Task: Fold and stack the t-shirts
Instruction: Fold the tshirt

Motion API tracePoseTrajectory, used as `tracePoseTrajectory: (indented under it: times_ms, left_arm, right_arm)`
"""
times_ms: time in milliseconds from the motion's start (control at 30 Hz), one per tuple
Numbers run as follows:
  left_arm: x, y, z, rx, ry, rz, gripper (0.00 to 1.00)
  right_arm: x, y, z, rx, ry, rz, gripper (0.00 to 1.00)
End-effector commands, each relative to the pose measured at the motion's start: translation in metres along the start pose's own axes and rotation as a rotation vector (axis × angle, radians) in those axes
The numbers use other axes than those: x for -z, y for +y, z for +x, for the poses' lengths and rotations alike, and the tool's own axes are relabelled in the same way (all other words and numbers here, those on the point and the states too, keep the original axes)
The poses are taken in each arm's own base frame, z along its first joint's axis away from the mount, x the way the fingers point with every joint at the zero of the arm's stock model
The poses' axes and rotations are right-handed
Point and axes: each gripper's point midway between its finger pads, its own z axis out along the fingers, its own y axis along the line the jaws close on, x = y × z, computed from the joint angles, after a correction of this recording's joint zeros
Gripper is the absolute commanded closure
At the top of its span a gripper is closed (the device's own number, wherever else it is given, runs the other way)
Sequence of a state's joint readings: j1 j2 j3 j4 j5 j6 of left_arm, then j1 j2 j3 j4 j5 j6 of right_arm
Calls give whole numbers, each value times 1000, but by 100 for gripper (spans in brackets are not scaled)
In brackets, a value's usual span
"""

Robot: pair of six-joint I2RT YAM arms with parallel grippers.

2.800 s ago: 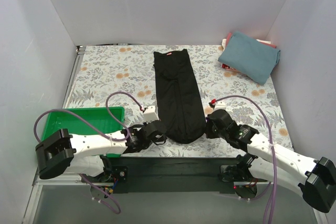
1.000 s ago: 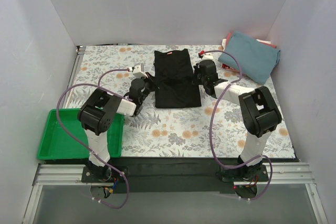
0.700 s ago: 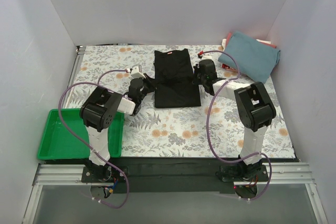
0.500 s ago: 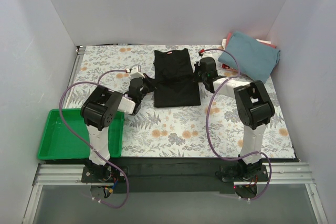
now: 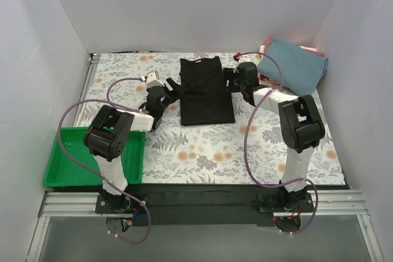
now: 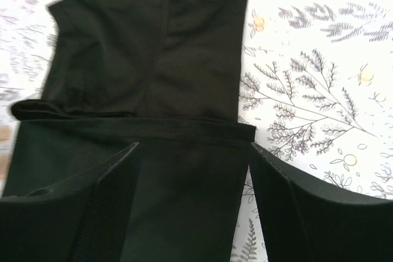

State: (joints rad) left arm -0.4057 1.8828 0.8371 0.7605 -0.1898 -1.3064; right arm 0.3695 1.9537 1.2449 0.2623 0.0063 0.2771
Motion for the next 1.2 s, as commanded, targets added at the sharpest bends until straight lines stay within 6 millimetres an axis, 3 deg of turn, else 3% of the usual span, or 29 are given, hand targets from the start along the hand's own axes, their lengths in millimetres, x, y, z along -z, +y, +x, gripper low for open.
tracePoseTrajectory:
  times_ms: [0,267,300,600,1033,1167]
  left_arm:
    - [19,-9,-17,-33,-3,18,25]
    - [41,-1,12,-68,111,-8,26]
    - [45,-4,13,-66,119,1,26]
    - [71,-2,41,-80,211,-17,27]
    - [91,1,55,-90,266,-22,27]
    - [92,0,55,-89,268,-17,27]
  right_arm:
    - [32,22,-40,14,-91,-82,24]
    - [60,25,7,-30,6,-125,28]
    - [67,26,5,-31,-1,-129,29]
    - [100,7,55,-55,84,-38,30]
    - [107,7,116,-78,227,-16,34]
    - [109,5,123,-80,237,-5,37]
